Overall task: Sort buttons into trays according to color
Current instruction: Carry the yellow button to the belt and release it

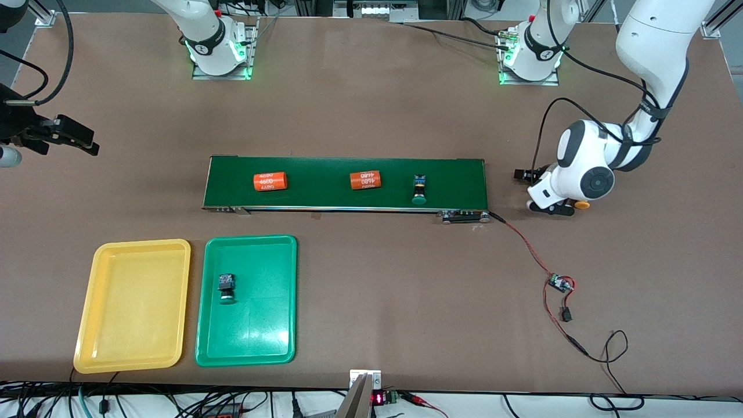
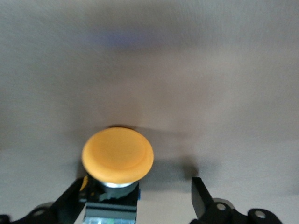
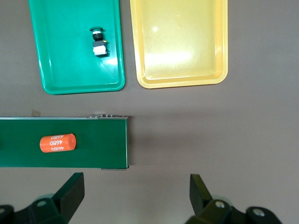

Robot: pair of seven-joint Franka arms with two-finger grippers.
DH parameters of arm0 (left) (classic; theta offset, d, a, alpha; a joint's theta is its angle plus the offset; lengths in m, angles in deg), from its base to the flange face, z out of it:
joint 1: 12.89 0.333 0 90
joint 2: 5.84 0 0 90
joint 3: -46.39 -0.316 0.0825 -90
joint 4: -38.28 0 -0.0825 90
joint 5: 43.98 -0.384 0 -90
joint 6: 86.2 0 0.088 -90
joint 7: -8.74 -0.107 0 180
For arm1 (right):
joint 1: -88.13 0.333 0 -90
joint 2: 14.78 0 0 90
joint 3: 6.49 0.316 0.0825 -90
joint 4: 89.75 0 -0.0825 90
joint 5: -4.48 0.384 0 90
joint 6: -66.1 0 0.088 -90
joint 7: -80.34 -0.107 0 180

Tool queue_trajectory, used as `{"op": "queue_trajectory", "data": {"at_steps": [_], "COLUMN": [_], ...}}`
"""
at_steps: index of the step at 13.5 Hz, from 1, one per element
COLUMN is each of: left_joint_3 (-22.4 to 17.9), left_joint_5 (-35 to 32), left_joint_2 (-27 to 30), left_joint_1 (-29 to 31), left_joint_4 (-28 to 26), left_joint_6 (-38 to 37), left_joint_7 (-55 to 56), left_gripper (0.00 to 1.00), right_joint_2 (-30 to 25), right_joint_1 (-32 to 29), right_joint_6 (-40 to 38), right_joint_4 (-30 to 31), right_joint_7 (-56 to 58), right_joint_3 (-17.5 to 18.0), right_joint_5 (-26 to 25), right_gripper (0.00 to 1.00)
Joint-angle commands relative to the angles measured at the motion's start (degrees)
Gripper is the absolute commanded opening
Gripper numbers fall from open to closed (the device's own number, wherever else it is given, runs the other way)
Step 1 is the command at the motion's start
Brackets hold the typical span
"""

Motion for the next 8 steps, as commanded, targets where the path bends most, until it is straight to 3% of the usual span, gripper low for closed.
{"op": "queue_trajectory", "data": {"at_steps": [1, 2, 4, 6, 8], "left_joint_3": [-0.4, -0.4, -0.4, -0.4, 0.1], "left_joint_5": [0.2, 0.2, 0.2, 0.2, 0.4], "left_joint_2": [2.8, 3.0, 4.3, 5.8, 5.8], "left_joint_1": [0.0, 0.2, 0.4, 0.4, -0.4], "left_joint_4": [-2.1, -1.9, -1.5, 1.3, 8.4], "left_joint_6": [1.0, 0.8, 0.5, -1.6, -11.6], "left_joint_7": [-2.9, -2.9, -2.9, -2.3, -2.3], "left_gripper": [0.46, 0.34, 0.19, 0.18, 0.19], "right_joint_2": [-1.0, -1.0, -1.0, -1.0, -1.0], "right_joint_1": [0.2, 0.1, 0.1, 0.1, 0.1], "right_joint_6": [-0.8, -0.8, -0.8, -0.8, -0.8], "right_joint_4": [-0.1, -0.2, -0.5, -0.5, -0.5], "right_joint_7": [0.4, 0.4, 0.4, 0.4, 0.4], "right_joint_3": [0.2, 0.2, 0.2, 0.2, 0.2], "right_joint_5": [-0.8, -0.8, -0.8, -0.8, -0.8], "right_gripper": [1.0, 1.0, 1.0, 1.0, 1.0]}}
